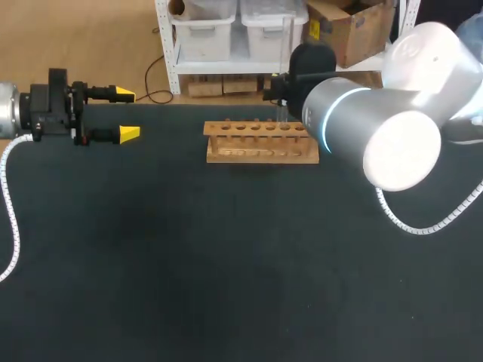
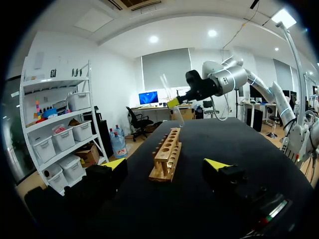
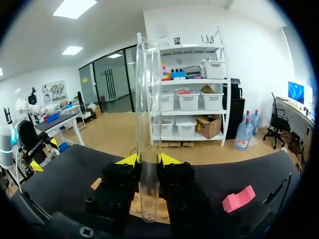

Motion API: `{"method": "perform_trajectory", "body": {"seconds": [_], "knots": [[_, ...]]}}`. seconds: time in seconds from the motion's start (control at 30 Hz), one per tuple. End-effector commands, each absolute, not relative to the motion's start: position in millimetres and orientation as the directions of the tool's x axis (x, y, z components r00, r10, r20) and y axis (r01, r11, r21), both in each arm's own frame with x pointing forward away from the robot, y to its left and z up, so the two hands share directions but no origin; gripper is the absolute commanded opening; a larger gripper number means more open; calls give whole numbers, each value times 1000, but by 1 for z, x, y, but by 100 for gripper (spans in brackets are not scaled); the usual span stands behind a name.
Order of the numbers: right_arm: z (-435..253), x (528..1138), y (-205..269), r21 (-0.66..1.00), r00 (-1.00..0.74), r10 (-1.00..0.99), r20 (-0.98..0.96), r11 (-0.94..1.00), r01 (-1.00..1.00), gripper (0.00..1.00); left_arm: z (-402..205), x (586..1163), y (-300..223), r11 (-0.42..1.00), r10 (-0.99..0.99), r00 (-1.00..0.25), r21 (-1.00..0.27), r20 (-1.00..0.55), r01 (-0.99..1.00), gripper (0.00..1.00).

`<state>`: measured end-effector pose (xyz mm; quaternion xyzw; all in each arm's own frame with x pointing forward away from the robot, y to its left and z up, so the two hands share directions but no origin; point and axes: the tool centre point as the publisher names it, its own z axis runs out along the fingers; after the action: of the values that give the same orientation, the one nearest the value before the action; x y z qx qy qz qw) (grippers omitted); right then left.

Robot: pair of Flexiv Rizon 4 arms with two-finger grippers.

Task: Grasp the test tube, adjust it, and insert it.

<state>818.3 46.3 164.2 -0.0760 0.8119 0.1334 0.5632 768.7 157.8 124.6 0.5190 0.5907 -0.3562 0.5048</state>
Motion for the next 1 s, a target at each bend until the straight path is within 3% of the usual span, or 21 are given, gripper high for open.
{"method": "perform_trajectory", "body": {"seconds": [0.03,1.0], "knots": [[156,826,46,129,133,176,-975,945,-299,0,124,767,158,210,251,53,107,-967,972,100],[129,851,32,81,210,143,-967,958,-276,0,124,767,158,210,251,53,107,-967,972,100]]}}
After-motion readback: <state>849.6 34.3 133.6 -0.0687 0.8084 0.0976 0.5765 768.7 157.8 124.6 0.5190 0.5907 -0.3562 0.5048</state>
